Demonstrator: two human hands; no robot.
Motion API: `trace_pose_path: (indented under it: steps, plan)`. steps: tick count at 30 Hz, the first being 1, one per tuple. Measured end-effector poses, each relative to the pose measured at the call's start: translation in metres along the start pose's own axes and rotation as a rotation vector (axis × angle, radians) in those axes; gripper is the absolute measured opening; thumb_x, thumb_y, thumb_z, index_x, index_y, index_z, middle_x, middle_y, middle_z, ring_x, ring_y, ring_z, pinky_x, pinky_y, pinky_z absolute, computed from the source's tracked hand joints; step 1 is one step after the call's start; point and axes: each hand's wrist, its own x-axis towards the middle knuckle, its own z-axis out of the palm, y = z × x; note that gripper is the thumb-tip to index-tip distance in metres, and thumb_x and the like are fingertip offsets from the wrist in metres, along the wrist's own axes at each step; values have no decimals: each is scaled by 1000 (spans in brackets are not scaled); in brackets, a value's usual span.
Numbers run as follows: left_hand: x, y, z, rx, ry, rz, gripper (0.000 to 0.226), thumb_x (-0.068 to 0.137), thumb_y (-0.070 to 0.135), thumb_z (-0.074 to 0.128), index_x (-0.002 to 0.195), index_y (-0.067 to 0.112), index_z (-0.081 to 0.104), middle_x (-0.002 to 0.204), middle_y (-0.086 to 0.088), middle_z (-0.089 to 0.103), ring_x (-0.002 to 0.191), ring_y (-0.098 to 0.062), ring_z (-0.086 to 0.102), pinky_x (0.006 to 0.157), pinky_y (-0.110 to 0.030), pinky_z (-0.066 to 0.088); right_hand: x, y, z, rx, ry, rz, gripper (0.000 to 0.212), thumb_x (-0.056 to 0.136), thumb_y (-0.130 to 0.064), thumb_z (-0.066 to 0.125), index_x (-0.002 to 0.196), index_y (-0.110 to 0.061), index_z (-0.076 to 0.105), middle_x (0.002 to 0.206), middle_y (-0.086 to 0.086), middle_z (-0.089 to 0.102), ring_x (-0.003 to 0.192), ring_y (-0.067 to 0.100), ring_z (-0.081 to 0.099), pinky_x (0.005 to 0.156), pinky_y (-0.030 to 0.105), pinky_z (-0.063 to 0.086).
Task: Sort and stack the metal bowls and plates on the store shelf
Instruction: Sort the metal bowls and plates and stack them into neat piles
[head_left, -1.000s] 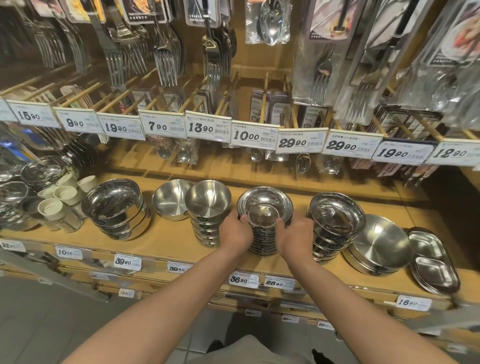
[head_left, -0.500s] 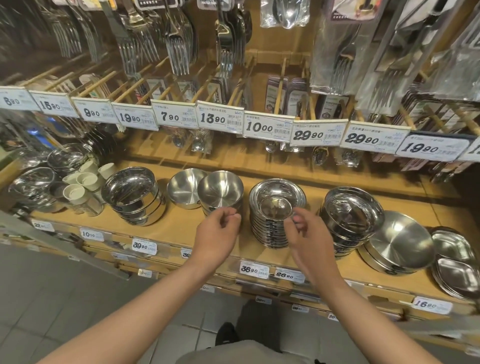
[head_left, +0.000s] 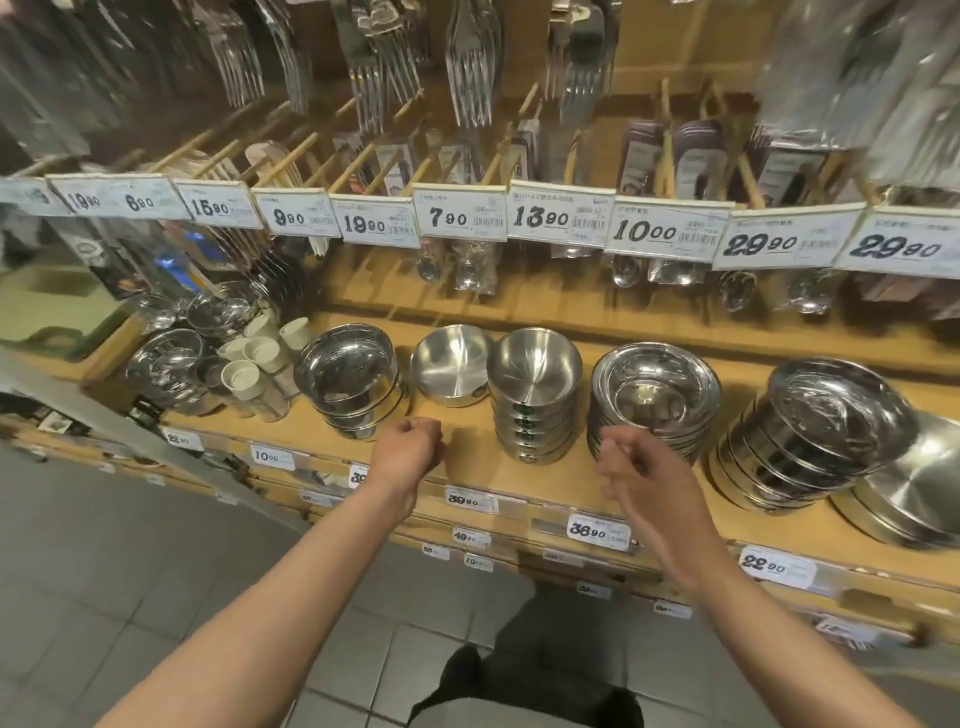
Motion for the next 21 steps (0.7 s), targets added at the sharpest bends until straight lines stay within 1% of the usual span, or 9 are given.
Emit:
trace_pose_path:
  steps: [2,5,7,9,10,12,14,17,21]
  plan:
    - [30,0,1,-20,-24,-35,20,97,2,52,78,10,52,88,-11,49,82,-20,48,81,-34,44,4,2,12,-13,47,36,12,102,-27,56,106,-32,66,94,0,72,88,12,69,75,26,58]
    - [70,0,4,-26,-64,-103,14,99,10,57,86,6,60,84,-10,63,74,-21,60,67,-25,52,4,8,27,-25,177,100,16,102,-29,55,107,-29,69,95,-7,73,91,13,70,70,20,54]
    - [95,1,8,-33,-155,-141,18,100,17,59,106,2,66,94,-14,72,83,-27,70,71,-33,60,0,13,37,-62,237,148,19,102,-33,54,97,-29,71,92,-7,73,95,17,69,82,31,56]
    - [118,2,14,-41,-210,-203,31,102,23,55,119,-1,65,111,-22,73,101,-35,71,91,-50,57,-7,18,48,-85,276,181,31,102,-36,52,97,-10,69,92,13,70,94,30,67,91,51,55]
    - [127,2,17,-42,-217,-225,34,101,25,56,121,-1,65,114,-22,72,100,-34,71,92,-50,56,-11,21,53,-86,296,199,35,102,-37,51,98,-5,65,94,17,69,93,34,66,92,56,53]
    - [140,1,22,-38,-216,-259,34,98,26,62,121,1,66,110,-17,73,88,-28,70,79,-42,59,-19,26,61,-80,343,251,29,101,-36,52,94,-12,68,89,8,74,90,30,70,89,52,55]
    - [151,-1,27,11,-190,-272,35,97,25,62,124,3,63,110,-14,71,90,-27,69,81,-39,61,-23,30,67,-76,391,287,22,100,-31,55,86,-25,71,84,-5,76,90,22,72,87,42,56]
    - [157,-2,29,42,-166,-276,35,98,18,58,129,3,59,112,-15,69,98,-30,67,87,-36,56,-23,26,70,-69,409,310,19,100,-25,55,88,-29,69,88,-1,76,93,21,71,92,47,56]
    - [157,4,33,17,-224,-295,41,101,9,49,141,2,51,143,-17,57,119,-30,61,83,-30,52,-21,15,70,-61,415,281,18,100,-26,55,93,-17,69,94,15,72,95,33,68,90,53,54]
